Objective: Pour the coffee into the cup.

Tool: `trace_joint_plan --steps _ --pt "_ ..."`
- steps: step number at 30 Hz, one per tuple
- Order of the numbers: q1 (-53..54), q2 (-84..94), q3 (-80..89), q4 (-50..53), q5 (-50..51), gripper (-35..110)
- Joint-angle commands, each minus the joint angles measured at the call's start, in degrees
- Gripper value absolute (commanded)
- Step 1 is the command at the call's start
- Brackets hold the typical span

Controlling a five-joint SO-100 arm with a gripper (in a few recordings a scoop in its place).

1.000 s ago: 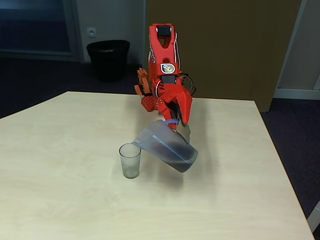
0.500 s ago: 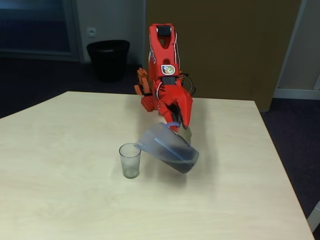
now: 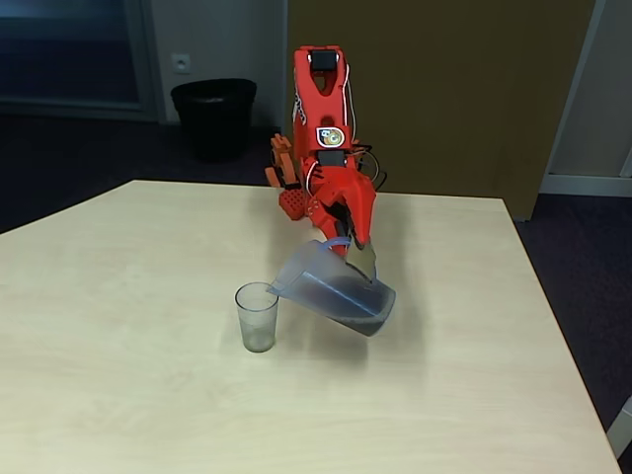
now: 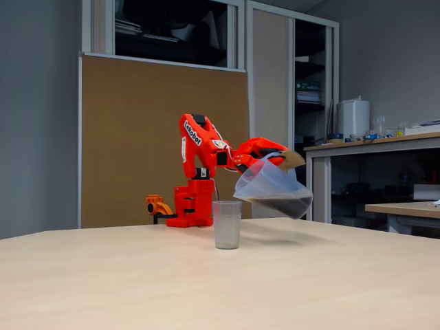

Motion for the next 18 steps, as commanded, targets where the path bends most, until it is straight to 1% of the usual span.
trace_joint_plan --steps 1,18 --pt "-0.2 3.7 -0.1 -2.3 1.7 0" --pt "1.1 5.7 -0.4 -2.6 6.7 0"
